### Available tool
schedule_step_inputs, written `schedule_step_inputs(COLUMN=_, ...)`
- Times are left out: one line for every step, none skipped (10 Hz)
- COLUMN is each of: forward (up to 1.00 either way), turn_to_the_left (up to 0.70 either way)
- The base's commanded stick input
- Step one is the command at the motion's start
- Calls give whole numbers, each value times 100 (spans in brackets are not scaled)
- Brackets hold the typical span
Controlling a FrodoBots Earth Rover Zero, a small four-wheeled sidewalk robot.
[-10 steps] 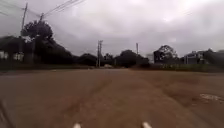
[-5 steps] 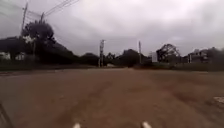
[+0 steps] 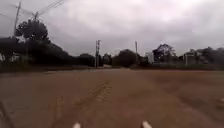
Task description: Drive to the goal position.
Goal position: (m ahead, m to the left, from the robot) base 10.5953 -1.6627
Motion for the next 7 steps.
schedule_step_inputs(forward=70, turn_to_the_left=-35)
schedule_step_inputs(forward=70, turn_to_the_left=-35)
schedule_step_inputs(forward=70, turn_to_the_left=-35)
schedule_step_inputs(forward=70, turn_to_the_left=-35)
schedule_step_inputs(forward=70, turn_to_the_left=4)
schedule_step_inputs(forward=70, turn_to_the_left=4)
schedule_step_inputs(forward=70, turn_to_the_left=0)
